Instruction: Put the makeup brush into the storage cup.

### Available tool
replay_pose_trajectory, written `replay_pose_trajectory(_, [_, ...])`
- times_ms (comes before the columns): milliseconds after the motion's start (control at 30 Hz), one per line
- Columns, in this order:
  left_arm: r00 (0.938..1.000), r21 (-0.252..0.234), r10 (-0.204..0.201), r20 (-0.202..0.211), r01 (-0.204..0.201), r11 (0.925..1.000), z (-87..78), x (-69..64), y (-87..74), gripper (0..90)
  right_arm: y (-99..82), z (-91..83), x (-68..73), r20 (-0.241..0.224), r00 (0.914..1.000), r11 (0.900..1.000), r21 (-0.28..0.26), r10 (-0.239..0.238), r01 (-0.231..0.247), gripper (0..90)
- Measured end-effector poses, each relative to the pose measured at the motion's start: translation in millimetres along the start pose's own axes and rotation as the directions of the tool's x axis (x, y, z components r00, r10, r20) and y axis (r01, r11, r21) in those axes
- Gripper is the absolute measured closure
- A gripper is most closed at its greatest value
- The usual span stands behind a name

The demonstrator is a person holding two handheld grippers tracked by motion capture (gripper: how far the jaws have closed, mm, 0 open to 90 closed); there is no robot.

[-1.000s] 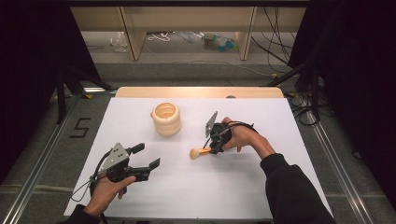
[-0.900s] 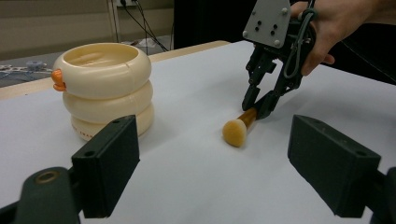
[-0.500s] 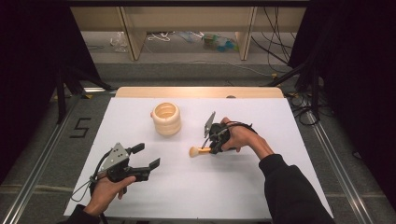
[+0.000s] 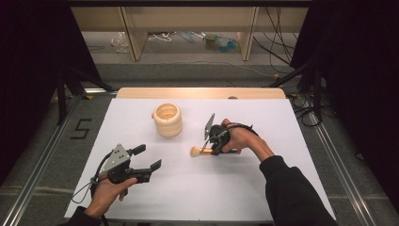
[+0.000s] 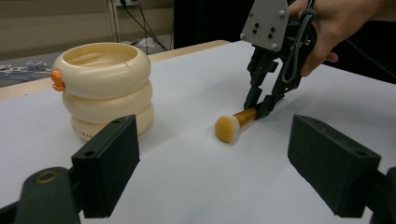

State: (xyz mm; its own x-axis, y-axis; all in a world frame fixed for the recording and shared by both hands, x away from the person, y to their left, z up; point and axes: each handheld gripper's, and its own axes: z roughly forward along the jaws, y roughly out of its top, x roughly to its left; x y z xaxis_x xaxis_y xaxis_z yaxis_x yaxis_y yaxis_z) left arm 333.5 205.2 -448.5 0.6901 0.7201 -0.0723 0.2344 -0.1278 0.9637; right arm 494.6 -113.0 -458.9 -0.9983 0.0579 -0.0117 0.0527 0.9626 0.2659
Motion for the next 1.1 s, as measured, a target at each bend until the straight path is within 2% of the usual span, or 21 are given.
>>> replay_pose_trajectory(100, [1.0000, 0.000, 0.005, -0.002, -0.005, 1.0000, 0.1, 0.8, 0.1, 16.6, 1.4, 0.0, 0.5, 0.001, 1.0000, 1.0000, 0.010, 0.000, 0.000, 73.8])
replay_pose_trajectory(167, [1.0000, 0.000, 0.001, -0.001, -0.001, 1.0000, 0.0, 0.3, 0.0, 16.6, 6.7, 0.4, 1.8, 0.009, 0.9998, 0.9989, 0.045, -0.016, 0.015, 74.2])
replay_pose_trajectory(267, [1.0000, -0.002, -0.003, -0.002, 0.003, 1.0000, -0.3, 0.1, 0.1, 16.6, 9.2, 0.7, 1.7, 0.007, 0.9999, 0.9980, 0.062, -0.013, 0.013, 74.2])
replay_pose_trajectory(333, [0.9999, -0.004, 0.011, -0.003, -0.011, 0.9999, -0.7, 1.0, 0.6, 16.6, 9.6, 0.8, 1.7, 0.012, 0.9998, 0.9981, 0.061, -0.014, 0.013, 74.3])
replay_pose_trajectory(467, [0.9999, -0.005, -0.008, -0.007, 0.008, 1.0000, -1.0, 0.6, 0.2, 16.6, 7.3, 0.4, 1.6, 0.006, 1.0000, 0.9988, 0.048, -0.003, 0.003, 74.4])
replay_pose_trajectory(500, [0.9998, -0.005, 0.018, 0.000, -0.018, 0.9998, -1.0, 2.0, 0.8, 16.6, 7.5, 0.5, 2.2, 0.010, 0.9999, 0.9988, 0.048, -0.003, 0.003, 74.4])
replay_pose_trajectory(667, [0.9999, -0.007, 0.014, 0.001, -0.014, 0.9999, -0.8, 1.7, 0.7, 16.6, 7.2, 0.0, 2.8, 0.015, 0.9999, 0.9988, 0.048, 0.002, -0.002, 74.5])
replay_pose_trajectory(767, [1.0000, -0.004, -0.007, -0.002, 0.007, 1.0000, -0.7, 0.8, 0.0, 16.5, 5.8, -0.2, 3.2, 0.027, 0.9996, 0.9995, 0.031, 0.005, -0.006, 74.5])
replay_pose_trajectory(800, [0.9999, -0.004, 0.014, 0.002, -0.014, 0.9999, -0.7, 2.1, 0.7, 16.6, 5.9, -2.2, 4.2, 0.046, 0.9989, 0.9998, 0.019, 0.003, -0.004, 74.6])
replay_pose_trajectory(833, [0.9999, -0.004, 0.016, 0.001, -0.016, 0.9999, -0.9, 2.2, 0.8, 16.6, 5.9, -2.2, 4.2, 0.046, 0.9989, 0.9998, 0.019, 0.003, -0.004, 74.6])
replay_pose_trajectory(900, [1.0000, -0.003, -0.004, -0.003, 0.004, 1.0000, -0.8, 1.1, -0.2, 16.6, 5.9, -6.7, 3.3, 0.058, 0.9983, 1.0000, -0.001, 0.007, -0.007, 74.6])
replay_pose_trajectory(933, [0.9999, -0.004, -0.010, -0.004, 0.010, 0.9999, -0.8, 0.8, -0.2, 16.5, 5.5, -13.0, 3.1, 0.076, 0.9969, 0.9991, -0.038, 0.021, -0.018, 74.6])
replay_pose_trajectory(1000, [0.9999, -0.005, -0.012, -0.006, 0.012, 0.9999, -0.7, 0.5, 0.0, 16.6, 5.4, -16.7, 3.1, 0.088, 0.9959, 0.9985, -0.051, 0.023, -0.019, 74.6])
replay_pose_trajectory(1033, [1.0000, -0.003, 0.001, -0.001, -0.001, 1.0000, -0.5, 1.1, 0.0, 16.6, 5.1, -19.9, 2.7, 0.096, 0.9950, 0.9971, -0.073, 0.028, -0.021, 74.6])
replay_pose_trajectory(1100, [1.0000, -0.003, 0.006, 0.000, -0.006, 1.0000, -0.3, 1.5, 0.4, 16.6, 3.8, -30.4, 0.7, 0.106, 0.9918, 0.9902, -0.128, 0.070, -0.056, 74.6])
